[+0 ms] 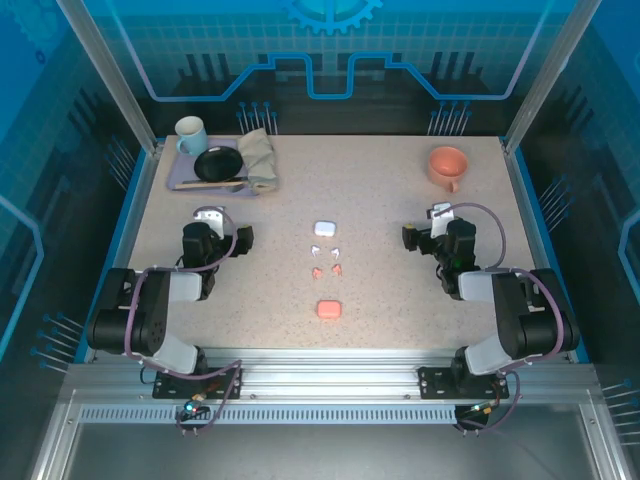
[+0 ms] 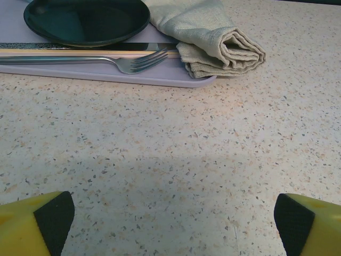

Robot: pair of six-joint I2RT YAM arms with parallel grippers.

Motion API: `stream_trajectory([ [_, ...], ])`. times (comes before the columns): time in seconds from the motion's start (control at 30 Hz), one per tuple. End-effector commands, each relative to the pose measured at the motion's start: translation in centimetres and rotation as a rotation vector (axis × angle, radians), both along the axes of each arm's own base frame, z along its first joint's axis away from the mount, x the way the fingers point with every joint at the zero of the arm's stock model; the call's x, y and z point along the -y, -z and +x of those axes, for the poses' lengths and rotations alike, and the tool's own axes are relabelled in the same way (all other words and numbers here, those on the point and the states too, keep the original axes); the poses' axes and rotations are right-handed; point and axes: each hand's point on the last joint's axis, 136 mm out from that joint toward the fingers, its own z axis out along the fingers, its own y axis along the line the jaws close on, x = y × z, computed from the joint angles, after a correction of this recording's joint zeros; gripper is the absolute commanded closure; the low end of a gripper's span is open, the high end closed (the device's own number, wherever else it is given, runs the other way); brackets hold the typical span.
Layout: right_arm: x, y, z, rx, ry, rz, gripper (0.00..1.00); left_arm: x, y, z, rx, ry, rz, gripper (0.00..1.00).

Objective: Insert wireless bluetooth earbuds into charging case

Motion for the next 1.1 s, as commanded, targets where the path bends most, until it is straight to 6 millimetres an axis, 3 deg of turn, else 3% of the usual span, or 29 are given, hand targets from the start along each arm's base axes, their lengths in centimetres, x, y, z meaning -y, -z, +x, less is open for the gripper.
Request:
stream_trajectory([
  [0.0, 0.4, -0.5, 0.6, 0.016, 0.004, -0.007, 0.0, -0.2, -1.4, 0.8, 0.044, -0.009, 0.004, 0.01],
  [0.8, 0.6, -0.6, 0.6, 0.016, -0.002, 0.01, 0.0, -0.3, -1.3, 0.9, 0.041, -0.011, -0.008, 0.01],
  [0.9, 1.7, -2.5, 0.8, -0.012, 0.09, -0.015, 0.0, -0.5, -1.6, 0.8, 0.043, -0.024, 0.0, 0.01],
  [1.07, 2.7, -7.2, 0.2, -0.122, 0.198, 0.1, 0.0, -1.9, -4.5, 0.6, -0.03, -0.126, 0.012, 0.01],
])
